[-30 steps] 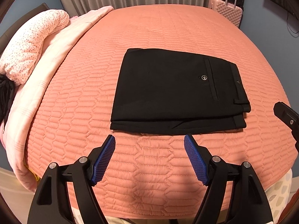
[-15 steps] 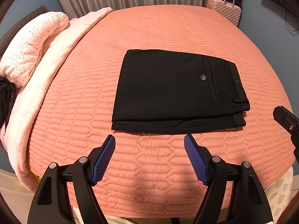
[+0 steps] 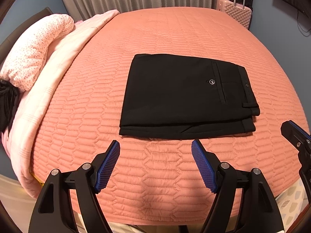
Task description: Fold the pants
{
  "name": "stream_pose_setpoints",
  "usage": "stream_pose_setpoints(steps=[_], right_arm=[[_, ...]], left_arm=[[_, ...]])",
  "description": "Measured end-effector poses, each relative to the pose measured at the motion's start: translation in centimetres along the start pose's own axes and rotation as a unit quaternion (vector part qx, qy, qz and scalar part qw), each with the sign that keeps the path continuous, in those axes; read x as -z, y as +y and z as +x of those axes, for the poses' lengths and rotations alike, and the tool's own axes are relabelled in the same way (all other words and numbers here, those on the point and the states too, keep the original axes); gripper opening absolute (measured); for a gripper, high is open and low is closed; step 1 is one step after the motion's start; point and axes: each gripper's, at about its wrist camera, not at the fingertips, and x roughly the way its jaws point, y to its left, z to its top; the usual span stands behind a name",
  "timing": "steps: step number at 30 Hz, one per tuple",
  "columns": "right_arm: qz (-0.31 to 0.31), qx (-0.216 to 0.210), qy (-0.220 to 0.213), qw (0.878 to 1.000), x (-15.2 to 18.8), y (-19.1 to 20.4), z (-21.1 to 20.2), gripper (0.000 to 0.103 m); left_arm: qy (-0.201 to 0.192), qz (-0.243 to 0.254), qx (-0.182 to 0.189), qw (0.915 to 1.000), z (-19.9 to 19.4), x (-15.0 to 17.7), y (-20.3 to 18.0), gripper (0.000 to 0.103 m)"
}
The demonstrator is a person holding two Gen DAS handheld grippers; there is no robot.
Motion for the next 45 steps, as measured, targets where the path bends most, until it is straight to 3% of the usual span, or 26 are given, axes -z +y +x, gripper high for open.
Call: stream_pose_setpoints(steps=[4, 7, 25, 30, 38, 45], right_arm=[[0.001, 0.002, -0.003, 1.0, 0.0, 0.0, -0.1, 0.007], [0.0, 0.004, -0.004, 1.0, 0.1, 0.1, -0.3, 0.007], [-0.008, 0.012, -0.012, 1.0, 0.3, 0.4, -0.7, 0.007], [-0.008, 0.011, -0.011, 1.0, 0.3, 0.5, -0.7, 0.007], [-0.007, 0.012, -0.011, 1.0, 0.3, 0.4, -0.7, 0.007], [-0.008, 0.013, -0.011, 1.0, 0.3, 0.5, -0.6, 0.007]], left_arm=[[-0.005, 0.009, -0.001, 0.9999, -0.3, -0.1, -0.3, 0.074], [-0.007, 0.008, 0.004, 0.9999, -0.4, -0.2, -0.5, 0.085], [-0.013, 0.001, 0.036, 0.9993, -0.8, -0.9, -0.7, 0.086], [-0.031, 0.021, -0.01, 0.9993, -1.3, -0.7, -1.3, 0.087], [-0.047, 0.011, 0.032, 0.9983, -1.7, -0.4, -1.0, 0.087], [-0.037, 0.011, -0.029, 0.9988, -1.0, -0.6, -0.9, 0.087]])
